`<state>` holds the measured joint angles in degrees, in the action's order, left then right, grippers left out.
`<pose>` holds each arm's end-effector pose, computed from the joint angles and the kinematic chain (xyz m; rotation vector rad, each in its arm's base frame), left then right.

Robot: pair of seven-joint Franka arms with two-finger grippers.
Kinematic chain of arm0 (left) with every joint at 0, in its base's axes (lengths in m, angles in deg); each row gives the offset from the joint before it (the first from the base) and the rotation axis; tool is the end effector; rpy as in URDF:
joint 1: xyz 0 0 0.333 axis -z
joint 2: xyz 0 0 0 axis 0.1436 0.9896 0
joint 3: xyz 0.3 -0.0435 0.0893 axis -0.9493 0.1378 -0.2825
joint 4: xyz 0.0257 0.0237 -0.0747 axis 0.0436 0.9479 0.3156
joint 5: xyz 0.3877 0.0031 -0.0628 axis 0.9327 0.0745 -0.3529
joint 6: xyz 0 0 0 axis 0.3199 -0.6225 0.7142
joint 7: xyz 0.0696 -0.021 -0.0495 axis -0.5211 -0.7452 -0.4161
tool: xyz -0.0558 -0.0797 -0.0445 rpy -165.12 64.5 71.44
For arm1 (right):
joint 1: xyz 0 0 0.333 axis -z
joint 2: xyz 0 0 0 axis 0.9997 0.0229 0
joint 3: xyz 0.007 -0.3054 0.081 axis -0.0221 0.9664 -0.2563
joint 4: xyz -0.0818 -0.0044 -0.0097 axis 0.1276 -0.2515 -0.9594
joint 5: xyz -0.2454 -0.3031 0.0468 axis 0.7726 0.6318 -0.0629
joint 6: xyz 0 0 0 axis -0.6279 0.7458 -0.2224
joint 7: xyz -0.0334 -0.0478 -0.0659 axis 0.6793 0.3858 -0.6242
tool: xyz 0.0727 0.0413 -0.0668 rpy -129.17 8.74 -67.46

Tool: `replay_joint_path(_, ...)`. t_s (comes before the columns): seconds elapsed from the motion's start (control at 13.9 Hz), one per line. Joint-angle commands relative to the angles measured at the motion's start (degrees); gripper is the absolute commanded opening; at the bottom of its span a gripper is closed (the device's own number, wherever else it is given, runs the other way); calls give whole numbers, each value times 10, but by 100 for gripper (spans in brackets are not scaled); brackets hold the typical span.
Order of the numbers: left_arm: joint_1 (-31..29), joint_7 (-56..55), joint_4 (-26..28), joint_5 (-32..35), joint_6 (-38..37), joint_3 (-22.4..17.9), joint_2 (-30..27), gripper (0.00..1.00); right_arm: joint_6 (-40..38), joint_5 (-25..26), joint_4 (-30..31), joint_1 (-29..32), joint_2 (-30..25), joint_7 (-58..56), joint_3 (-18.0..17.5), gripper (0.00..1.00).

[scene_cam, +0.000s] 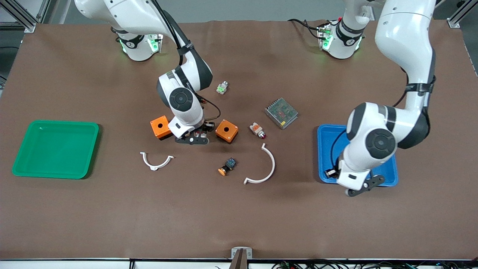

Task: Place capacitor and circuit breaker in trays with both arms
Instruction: 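Carry the breaker to the green tray while the left gripper carries the capacitor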

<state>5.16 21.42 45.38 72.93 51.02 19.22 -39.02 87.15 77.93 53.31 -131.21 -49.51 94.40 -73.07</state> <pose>0.6897 -0.1612 0.3229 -3.0259 -0.5949 -0.0026 0.5208 0.3480 0.2755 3.1024 -0.1169 -0.2146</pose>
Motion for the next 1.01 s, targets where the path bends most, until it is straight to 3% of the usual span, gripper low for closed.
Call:
replay_joint_path(0.0,-41,44,34,9,3,8,-13,1,-123,-2,-41,51,-52,-7,-4,13)
replay_joint_path(0.22,-63,66,86,9,15,9,-19,1,-245,51,-102,98,-82,-62,11,13)
replay_joint_path(0.36,-71,66,123,9,15,9,-34,1,-301,55,-142,146,-86,-130,29,13)
replay_joint_path(0.57,-81,69,180,9,34,9,-55,1,-303,67,-160,241,-82,-274,50,13)
replay_joint_path(0.86,-100,102,265,9,134,9,-71,2,-262,74,-169,383,-55,-445,50,13)
replay_joint_path(0.93,-107,114,274,9,140,9,-73,7,-249,74,-167,404,-43,-464,50,13)
